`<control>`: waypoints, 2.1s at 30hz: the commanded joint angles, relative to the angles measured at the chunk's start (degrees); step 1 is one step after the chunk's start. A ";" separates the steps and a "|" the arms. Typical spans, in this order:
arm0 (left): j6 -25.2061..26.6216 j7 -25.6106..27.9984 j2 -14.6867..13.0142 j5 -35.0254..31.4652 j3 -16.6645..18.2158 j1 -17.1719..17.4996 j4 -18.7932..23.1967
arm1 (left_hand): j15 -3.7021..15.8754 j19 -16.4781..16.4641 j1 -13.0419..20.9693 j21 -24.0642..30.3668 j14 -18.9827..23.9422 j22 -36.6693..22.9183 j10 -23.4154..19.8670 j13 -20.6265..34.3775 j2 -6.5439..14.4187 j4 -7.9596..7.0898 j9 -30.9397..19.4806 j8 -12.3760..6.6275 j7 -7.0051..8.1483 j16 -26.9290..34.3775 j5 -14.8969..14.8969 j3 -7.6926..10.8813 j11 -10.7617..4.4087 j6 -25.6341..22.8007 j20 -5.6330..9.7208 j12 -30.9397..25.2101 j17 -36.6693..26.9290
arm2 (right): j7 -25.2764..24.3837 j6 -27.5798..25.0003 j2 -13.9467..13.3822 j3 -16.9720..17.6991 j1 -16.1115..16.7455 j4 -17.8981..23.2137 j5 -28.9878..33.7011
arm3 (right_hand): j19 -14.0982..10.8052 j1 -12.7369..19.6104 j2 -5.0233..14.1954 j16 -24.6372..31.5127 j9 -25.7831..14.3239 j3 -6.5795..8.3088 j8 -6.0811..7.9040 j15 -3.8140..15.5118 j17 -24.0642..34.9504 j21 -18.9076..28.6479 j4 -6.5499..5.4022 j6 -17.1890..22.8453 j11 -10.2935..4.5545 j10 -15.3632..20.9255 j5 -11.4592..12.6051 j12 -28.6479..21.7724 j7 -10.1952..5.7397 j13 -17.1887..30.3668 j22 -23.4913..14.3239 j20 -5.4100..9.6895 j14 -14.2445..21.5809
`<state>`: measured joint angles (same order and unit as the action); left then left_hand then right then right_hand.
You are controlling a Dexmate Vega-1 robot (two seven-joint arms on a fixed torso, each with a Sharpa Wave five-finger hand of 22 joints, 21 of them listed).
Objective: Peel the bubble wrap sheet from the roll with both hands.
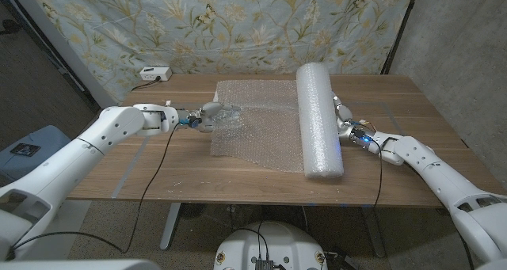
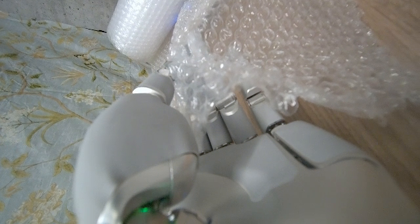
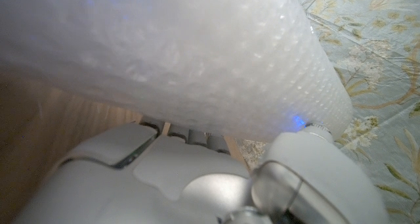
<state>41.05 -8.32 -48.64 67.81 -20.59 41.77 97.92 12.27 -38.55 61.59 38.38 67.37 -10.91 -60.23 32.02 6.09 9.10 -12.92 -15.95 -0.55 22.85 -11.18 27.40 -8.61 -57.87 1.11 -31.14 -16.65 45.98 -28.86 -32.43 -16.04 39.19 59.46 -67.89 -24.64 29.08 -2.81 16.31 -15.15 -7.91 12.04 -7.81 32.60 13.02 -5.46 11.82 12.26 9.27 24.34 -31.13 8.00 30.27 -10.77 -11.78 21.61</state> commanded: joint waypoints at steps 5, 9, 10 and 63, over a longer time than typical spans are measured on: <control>0.30 2.37 -0.36 2.64 1.45 2.08 0.67 | 0.16 0.05 0.64 0.44 0.26 -0.20 -1.63 0.18 0.22 0.14 -0.33 0.13 -1.34 -0.19 0.24 -0.24 -1.03 -1.26 -0.05 0.17 -0.23 | -0.02 -5.71 -2.92 -0.97 -0.95 0.50 0.17 | -0.97 -1.34 0.25 0.28 0.13 -0.85 -0.12 -0.45 0.05 0.59 -0.72 -0.26 0.25 0.43 0.53 0.26 3.36 -0.07 -0.20 -0.27 0.66; 0.24 2.90 -0.42 2.95 1.59 2.42 0.76 | 0.21 0.08 0.68 0.53 0.22 -0.19 -1.58 0.30 0.27 0.15 -0.35 0.16 -1.24 -0.26 0.23 -0.19 -0.92 -1.25 -0.06 0.18 -0.25 | -0.28 -6.61 -3.26 -1.06 -1.06 0.45 0.10 | -1.17 -1.58 0.33 0.34 0.18 -1.04 -0.10 -0.35 0.05 0.63 -0.89 -0.24 0.25 0.53 0.64 0.31 3.41 -0.07 -0.20 -0.28 0.83; 0.21 3.01 -0.44 3.05 1.64 2.52 0.76 | 0.16 0.12 0.65 0.54 0.25 -0.19 -1.51 0.31 0.28 0.13 -0.36 0.16 -1.23 -0.26 0.23 -0.20 -1.00 -1.24 -0.05 0.22 -0.25 | -0.24 -6.65 -3.34 -1.13 -1.11 0.43 0.20 | -1.27 -1.71 0.38 0.36 0.21 -1.14 -0.10 -0.34 0.06 0.65 -0.98 -0.26 0.25 0.61 0.70 0.34 3.40 -0.07 -0.19 -0.28 0.90; -0.59 4.47 -2.83 3.82 3.29 2.66 0.42 | 0.16 0.60 0.56 1.62 0.41 -0.09 -1.95 0.40 0.18 0.13 -0.49 0.49 -1.14 -0.77 0.26 -0.20 -0.88 -1.45 -0.01 0.84 -0.56 | 6.79 -6.11 0.99 -2.48 -13.54 -16.56 10.80 | -2.43 -2.87 1.35 0.53 0.86 -3.14 0.19 -0.25 0.03 0.59 -1.90 0.01 0.26 1.74 2.06 1.11 3.71 -0.05 -0.12 -0.30 1.73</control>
<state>39.51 -2.49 -50.88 72.66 -16.64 45.98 98.89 12.15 -38.06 61.59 39.68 67.46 -10.93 -60.73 32.27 6.09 9.10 -13.20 -15.40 -0.52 22.19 -11.18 27.41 -8.50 -58.26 1.23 -30.49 -16.89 55.28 -33.77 -29.64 -21.65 21.91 36.41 -55.58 -26.49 26.60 -1.84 16.38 -14.36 -10.47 12.04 -8.31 32.60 13.32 -7.36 11.53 12.55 10.61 26.11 -30.07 7.69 30.16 -10.77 -11.97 22.75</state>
